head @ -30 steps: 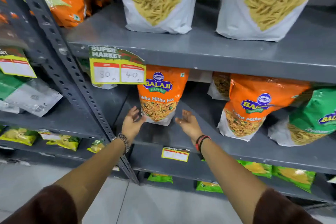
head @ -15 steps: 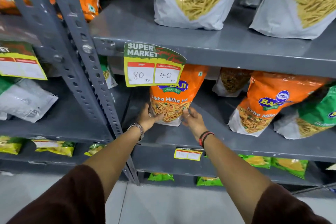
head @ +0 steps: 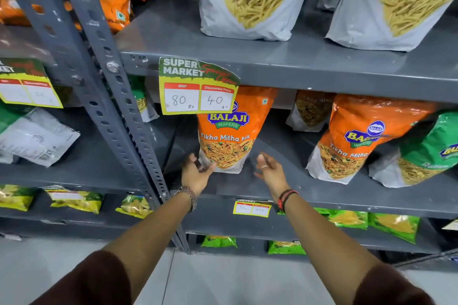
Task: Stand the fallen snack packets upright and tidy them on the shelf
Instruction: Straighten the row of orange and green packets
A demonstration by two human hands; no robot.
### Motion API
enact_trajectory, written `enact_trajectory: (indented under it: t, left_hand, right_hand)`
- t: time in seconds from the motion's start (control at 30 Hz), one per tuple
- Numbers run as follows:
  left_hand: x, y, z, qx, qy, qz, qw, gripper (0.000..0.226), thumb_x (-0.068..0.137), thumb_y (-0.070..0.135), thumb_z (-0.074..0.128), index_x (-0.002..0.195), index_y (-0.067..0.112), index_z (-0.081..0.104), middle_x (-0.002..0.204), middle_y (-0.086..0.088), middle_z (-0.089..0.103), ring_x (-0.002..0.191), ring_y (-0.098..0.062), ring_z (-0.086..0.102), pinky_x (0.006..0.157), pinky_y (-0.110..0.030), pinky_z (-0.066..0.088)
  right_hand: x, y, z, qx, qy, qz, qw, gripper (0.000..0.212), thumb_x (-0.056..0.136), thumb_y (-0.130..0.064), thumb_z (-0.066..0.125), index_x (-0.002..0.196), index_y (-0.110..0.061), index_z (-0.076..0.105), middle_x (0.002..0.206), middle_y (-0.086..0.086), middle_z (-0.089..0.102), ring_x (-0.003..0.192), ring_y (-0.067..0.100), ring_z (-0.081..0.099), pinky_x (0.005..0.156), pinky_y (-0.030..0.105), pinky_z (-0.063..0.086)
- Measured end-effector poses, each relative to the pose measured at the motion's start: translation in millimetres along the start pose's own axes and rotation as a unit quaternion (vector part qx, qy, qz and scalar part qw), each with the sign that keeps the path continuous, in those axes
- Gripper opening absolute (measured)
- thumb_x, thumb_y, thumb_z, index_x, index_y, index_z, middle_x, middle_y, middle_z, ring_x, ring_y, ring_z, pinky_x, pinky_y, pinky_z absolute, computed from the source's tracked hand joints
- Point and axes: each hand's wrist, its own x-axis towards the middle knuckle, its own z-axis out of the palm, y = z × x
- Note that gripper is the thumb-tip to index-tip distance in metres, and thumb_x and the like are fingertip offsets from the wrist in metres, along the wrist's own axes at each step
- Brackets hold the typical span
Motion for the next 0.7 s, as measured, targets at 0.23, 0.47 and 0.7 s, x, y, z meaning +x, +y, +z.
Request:
enact_trajectory:
  t: [0.23,0.47,0.7]
  left_hand:
    - [-39,7,60,-0.218,0.067,-0.096,0.969,0.015,0.094,0.014,0.045,0.104,0.007,0.036,0.078,0.001,0.050,0.066,-0.015,0.054,0.061,-0.029,0.049]
    - [-74,44,158,-0.195,-0.078,-0.061,0.976,0.025,0.093,0.009,0.047,0.118,0.001,0.048,0.094,-0.005,0.056,0.080,-0.015,0.059,0.072,-0.026,0.049]
    - [-71,77,230,-0.027,-0.179,-0.008,0.984,0.070,0.086,0.016,0.062,0.145,0.012,0.025,0.150,-0.011,0.036,0.136,-0.024,0.040,0.102,-0.029,0.037]
  right_hand:
    - [-10,35,-92,-0.067,0.147,-0.044,0.986,0.017,0.090,-0.014,0.055,0.099,-0.004,0.066,0.104,0.014,0.068,0.100,0.026,0.059,0.085,0.027,0.039]
    - [-11,47,-202,-0.069,0.224,-0.031,0.972,0.020,0.086,-0.021,0.060,0.104,-0.011,0.060,0.103,0.019,0.067,0.102,0.037,0.060,0.083,0.039,0.046]
    - [14,14,-270,-0.005,0.067,-0.042,0.997,0.070,0.085,-0.010,0.063,0.145,-0.015,0.028,0.153,0.008,0.029,0.141,0.025,0.029,0.108,0.037,0.034]
